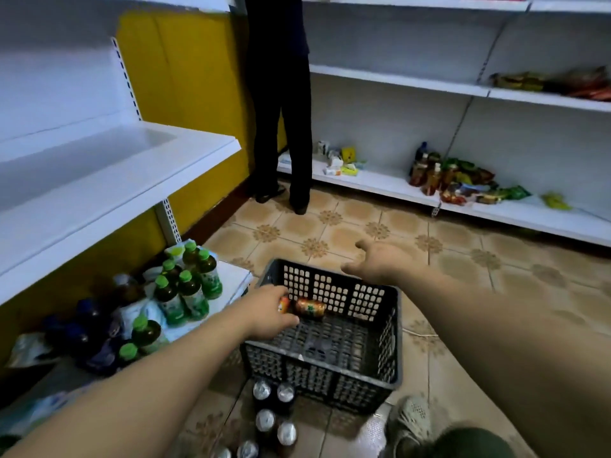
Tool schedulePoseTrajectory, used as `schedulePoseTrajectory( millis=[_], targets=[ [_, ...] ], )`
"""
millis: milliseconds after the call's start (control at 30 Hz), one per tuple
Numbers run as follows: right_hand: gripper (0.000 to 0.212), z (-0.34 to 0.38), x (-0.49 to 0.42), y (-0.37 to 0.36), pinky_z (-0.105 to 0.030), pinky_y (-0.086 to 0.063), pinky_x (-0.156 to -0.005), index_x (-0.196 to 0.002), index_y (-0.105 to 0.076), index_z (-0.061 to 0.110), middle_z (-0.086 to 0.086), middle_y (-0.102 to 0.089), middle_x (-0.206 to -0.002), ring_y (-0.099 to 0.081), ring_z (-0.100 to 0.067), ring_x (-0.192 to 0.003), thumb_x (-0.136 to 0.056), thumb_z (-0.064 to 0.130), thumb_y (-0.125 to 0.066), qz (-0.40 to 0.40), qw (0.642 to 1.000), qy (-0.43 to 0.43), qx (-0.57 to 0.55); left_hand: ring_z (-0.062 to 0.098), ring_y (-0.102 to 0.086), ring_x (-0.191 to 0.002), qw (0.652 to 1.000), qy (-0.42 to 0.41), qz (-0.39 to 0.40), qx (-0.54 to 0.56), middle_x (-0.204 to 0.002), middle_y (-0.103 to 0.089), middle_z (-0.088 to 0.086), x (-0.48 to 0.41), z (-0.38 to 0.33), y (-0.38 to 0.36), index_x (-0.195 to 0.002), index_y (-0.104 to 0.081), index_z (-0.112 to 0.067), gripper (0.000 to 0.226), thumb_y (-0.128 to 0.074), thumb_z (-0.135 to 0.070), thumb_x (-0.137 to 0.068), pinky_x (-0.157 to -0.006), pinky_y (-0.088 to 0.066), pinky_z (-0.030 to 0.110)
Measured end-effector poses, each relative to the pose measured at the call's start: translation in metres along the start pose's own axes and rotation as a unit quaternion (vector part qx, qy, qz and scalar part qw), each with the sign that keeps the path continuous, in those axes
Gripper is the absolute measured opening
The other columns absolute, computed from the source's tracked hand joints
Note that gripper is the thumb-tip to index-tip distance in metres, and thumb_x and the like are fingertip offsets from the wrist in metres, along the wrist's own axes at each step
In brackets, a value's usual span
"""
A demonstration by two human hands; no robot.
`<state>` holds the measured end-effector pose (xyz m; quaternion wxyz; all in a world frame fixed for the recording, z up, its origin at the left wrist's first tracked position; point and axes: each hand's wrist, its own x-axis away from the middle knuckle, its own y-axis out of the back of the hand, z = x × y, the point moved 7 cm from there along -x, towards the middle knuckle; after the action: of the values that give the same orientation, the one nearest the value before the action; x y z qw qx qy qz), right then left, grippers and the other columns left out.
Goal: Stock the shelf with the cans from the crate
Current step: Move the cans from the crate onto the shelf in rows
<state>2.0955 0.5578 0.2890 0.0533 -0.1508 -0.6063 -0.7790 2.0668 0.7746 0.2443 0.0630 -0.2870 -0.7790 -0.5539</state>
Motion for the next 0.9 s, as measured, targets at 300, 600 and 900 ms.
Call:
schedulePoseTrajectory(
  millis=[300,600,900],
  targets=[
    [0.076,-0.047,-0.164,-0.112,-0.038,-0.041,-0.104,-0.149,-0.027,0.015,-0.013,-0.040,-0.148,-0.044,-0.031,-0.129,-0.091,0.060,-0.048,0.102,0.994,-0.036,-0.034,0.027,-0.037,-0.135,0.993,0.094,0.073,0.020,-0.155,-0.027,0.008,-0.173,0.076,-0.066,-0.150,-0.024,-0.018,0.083,-0.058,-0.056,-0.085,-0.106,-0.037,0.035],
    [0.081,-0.090,-0.304,-0.282,-0.035,-0.035,-0.107,-0.152,-0.022,0.011,-0.015,-0.032,-0.154,-0.040,-0.031,-0.135,-0.092,0.057,-0.051,0.178,0.976,-0.089,-0.094,0.027,-0.042,-0.132,0.979,0.133,0.119,0.101,-0.152,-0.034,0.007,-0.346,0.136,-0.178,-0.148,-0.029,-0.018,0.080,-0.066,-0.046,-0.082,-0.108,-0.037,0.038],
    [0.065,-0.110,-0.391,-0.411,-0.037,-0.045,-0.098,-0.142,-0.036,0.011,-0.017,-0.050,-0.135,-0.054,-0.031,-0.116,-0.090,0.041,-0.063,0.181,0.967,-0.109,-0.145,0.027,-0.036,-0.135,0.979,0.132,0.113,0.106,-0.153,-0.029,0.009,-0.459,0.181,-0.257,-0.150,-0.019,-0.015,0.084,-0.067,-0.038,-0.085,-0.105,-0.032,0.029]
  ],
)
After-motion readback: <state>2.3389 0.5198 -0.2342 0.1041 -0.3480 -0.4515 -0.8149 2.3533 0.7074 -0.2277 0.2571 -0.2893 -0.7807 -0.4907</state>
